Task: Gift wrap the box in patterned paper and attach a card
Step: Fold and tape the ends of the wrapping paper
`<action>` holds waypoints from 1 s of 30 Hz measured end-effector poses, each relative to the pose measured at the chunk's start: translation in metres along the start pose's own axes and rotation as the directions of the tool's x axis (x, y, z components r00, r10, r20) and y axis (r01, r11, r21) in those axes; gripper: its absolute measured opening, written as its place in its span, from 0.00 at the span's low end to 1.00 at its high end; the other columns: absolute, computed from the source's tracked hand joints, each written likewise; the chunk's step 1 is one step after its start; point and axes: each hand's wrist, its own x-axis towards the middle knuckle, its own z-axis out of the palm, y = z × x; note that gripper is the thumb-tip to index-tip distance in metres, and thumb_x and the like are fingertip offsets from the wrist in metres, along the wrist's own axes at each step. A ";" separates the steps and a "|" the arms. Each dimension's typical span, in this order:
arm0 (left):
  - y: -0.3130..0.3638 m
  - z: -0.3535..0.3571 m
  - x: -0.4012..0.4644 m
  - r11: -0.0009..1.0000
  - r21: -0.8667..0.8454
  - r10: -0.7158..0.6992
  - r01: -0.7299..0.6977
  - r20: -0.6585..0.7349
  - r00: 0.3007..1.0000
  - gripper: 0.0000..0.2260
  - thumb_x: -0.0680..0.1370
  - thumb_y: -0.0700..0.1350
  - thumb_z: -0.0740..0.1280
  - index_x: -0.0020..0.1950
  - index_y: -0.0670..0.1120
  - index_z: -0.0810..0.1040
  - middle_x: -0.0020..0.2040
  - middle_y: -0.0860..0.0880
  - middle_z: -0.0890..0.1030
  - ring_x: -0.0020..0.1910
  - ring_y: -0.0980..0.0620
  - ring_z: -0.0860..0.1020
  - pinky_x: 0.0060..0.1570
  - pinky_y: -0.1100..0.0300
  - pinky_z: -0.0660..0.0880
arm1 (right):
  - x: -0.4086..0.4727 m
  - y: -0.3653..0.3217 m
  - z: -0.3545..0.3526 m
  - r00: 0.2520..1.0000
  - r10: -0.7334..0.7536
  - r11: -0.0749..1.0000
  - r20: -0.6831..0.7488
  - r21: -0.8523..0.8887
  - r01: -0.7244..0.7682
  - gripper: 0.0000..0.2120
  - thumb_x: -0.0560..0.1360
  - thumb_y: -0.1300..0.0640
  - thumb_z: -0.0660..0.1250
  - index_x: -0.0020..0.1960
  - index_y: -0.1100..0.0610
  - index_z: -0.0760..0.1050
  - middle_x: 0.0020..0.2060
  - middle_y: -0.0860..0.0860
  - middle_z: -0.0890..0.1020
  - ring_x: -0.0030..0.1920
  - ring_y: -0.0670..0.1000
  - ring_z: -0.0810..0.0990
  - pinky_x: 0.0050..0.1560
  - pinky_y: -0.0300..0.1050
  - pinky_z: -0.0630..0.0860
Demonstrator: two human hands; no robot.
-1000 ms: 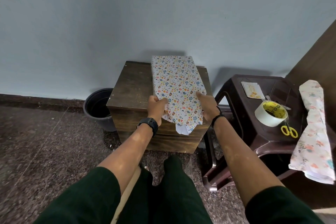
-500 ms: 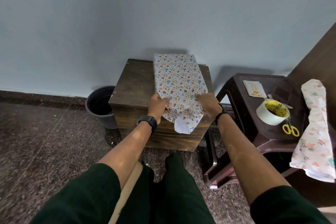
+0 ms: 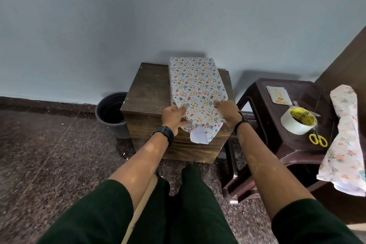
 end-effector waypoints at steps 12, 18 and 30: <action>-0.004 0.003 0.003 0.987 0.155 -0.040 0.029 0.069 0.997 0.12 0.81 0.46 0.61 0.59 0.39 0.72 0.49 0.40 0.80 0.29 0.53 0.81 0.23 0.64 0.75 | 0.001 0.000 0.001 1.000 0.003 1.000 -0.016 -0.021 -0.003 0.12 0.73 0.50 0.68 0.36 0.57 0.72 0.33 0.57 0.77 0.35 0.55 0.76 0.46 0.60 0.77; -0.011 0.008 -0.002 0.995 -0.008 -0.095 0.096 0.089 0.991 0.22 0.73 0.45 0.73 0.63 0.39 0.71 0.59 0.43 0.77 0.58 0.44 0.77 0.47 0.47 0.80 | -0.008 -0.006 -0.001 0.999 0.028 0.999 -0.016 0.016 -0.028 0.11 0.76 0.53 0.67 0.45 0.62 0.78 0.46 0.60 0.83 0.48 0.62 0.82 0.53 0.59 0.78; -0.018 -0.002 0.005 0.949 0.306 0.083 -0.073 -0.019 0.996 0.19 0.69 0.48 0.77 0.55 0.39 0.80 0.54 0.46 0.82 0.52 0.48 0.80 0.55 0.51 0.78 | -0.007 -0.002 0.003 0.999 0.027 0.997 -0.019 -0.074 -0.028 0.15 0.73 0.46 0.67 0.37 0.57 0.75 0.52 0.65 0.80 0.53 0.65 0.80 0.54 0.67 0.75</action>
